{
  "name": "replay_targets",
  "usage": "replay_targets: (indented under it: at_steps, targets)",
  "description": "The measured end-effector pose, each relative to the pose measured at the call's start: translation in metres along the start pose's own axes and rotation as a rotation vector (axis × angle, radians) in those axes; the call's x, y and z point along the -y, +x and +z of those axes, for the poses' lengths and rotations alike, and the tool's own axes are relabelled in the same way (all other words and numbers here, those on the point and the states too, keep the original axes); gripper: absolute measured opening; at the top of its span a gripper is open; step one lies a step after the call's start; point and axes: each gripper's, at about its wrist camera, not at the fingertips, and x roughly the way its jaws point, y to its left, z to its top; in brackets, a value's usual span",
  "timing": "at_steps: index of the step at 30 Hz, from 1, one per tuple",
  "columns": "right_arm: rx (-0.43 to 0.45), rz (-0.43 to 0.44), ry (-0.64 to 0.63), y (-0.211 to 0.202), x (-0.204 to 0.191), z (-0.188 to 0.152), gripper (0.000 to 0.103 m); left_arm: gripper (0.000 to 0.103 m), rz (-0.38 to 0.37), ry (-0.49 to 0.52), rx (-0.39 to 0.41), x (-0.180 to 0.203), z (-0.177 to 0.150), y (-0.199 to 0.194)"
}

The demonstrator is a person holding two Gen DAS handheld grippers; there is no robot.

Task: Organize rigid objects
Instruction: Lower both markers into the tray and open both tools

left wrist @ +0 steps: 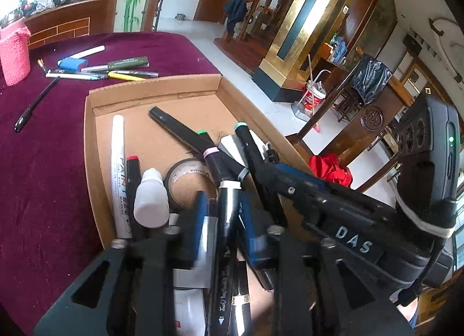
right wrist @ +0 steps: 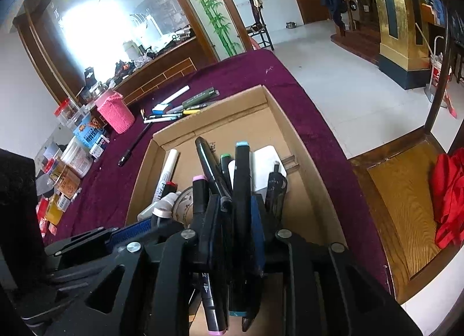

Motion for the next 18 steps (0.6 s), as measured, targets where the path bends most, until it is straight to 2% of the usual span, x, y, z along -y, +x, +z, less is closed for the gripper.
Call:
replay_targets:
  at_steps: [6,8,10,11,12,14,18]
  targets:
    - [0.039,0.006,0.032,-0.007,0.006,0.003,0.023,0.028,0.011,0.007,0.021,0.000,-0.002,-0.011]
    - [0.052,0.011,0.039,-0.009,0.007,0.004,0.030,0.028,0.024,0.013,0.034,0.001,-0.002,-0.017]
    - [0.065,0.016,0.043,-0.011,0.008,0.004,0.045,0.029,0.051,0.021,0.053,0.002,-0.003,-0.026]
    - [0.071,0.023,0.039,-0.012,0.007,0.004,0.047,0.035,0.061,0.024,0.065,0.002,-0.004,-0.030]
    - [0.077,0.024,0.034,-0.013,0.006,0.004,0.047,0.047,0.073,0.026,0.078,0.001,-0.005,-0.035]
    - [0.084,0.018,0.021,-0.013,0.004,0.003,0.049,0.060,0.102,0.028,0.120,0.000,-0.008,-0.046]
    - [0.115,-0.007,0.000,-0.015,0.001,0.002,0.060,0.062,0.185,0.066,0.194,0.000,-0.017,-0.069]
